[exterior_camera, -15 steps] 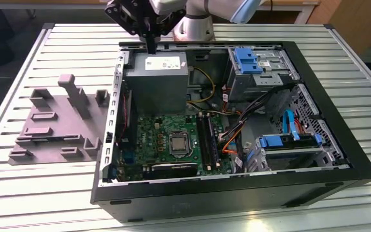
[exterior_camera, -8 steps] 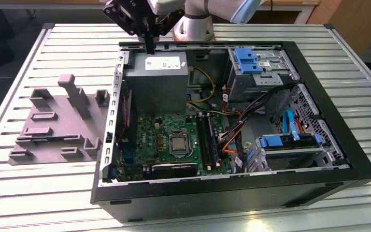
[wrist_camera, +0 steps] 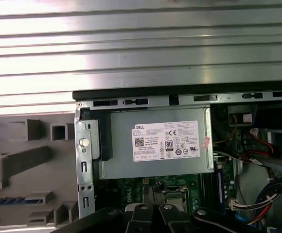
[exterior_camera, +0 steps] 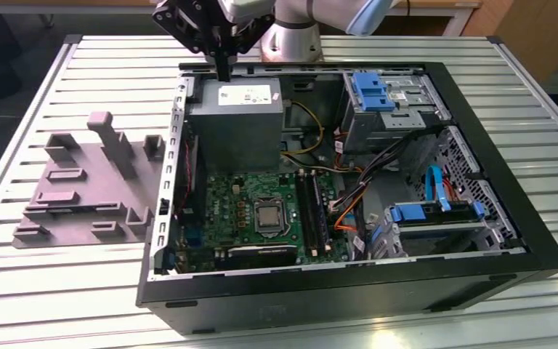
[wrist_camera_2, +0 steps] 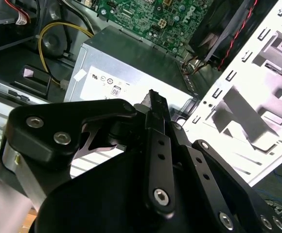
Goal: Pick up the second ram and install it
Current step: 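Reach for the second ram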
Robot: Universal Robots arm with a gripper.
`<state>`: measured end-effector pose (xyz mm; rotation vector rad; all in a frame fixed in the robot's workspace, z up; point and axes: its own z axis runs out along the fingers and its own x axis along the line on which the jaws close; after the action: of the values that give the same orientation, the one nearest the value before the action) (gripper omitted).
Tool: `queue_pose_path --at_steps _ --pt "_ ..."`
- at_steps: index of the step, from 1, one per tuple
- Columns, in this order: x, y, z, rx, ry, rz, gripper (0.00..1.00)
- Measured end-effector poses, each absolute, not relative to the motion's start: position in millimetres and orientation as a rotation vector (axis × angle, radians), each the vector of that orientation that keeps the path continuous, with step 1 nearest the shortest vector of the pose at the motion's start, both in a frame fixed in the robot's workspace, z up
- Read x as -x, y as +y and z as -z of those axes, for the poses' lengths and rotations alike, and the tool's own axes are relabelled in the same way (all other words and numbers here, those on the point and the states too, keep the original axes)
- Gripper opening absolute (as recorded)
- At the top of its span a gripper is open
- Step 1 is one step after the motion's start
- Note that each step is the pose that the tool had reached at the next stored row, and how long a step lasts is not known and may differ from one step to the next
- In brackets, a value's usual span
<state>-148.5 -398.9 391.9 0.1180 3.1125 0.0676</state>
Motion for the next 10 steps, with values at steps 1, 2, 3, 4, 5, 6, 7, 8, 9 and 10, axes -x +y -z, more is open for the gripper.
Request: queue_pose_path --at_steps 1,2,3,4,5,6,7,8,9,10 --pt "148.8 -398.9 -391.9 -0.118 3.113 -0.068 0.11" --pt "149.2 -398.9 -391.9 -0.118 3.112 -0.068 0.11" --pt "149.6 -398.9 -391.8 -0.118 3.112 -0.068 0.11" --pt "150.0 -398.9 -391.8 -0.118 3.113 -0.068 0.11" --pt "150.3 -398.9 -391.7 -0.118 3.112 -0.068 0.11" --pt "150.7 -398.9 -391.7 -0.118 3.112 -0.068 0.11" --pt "151.1 -398.9 -391.7 -0.118 3.113 -0.068 0.11" --pt "151.4 -398.9 -391.6 -0.118 3.112 -0.068 0.11" --pt "151.8 -398.9 -391.6 -0.118 3.112 -0.068 0.11" --pt "152.2 -398.9 -391.6 -0.118 3.112 -0.068 0.11"
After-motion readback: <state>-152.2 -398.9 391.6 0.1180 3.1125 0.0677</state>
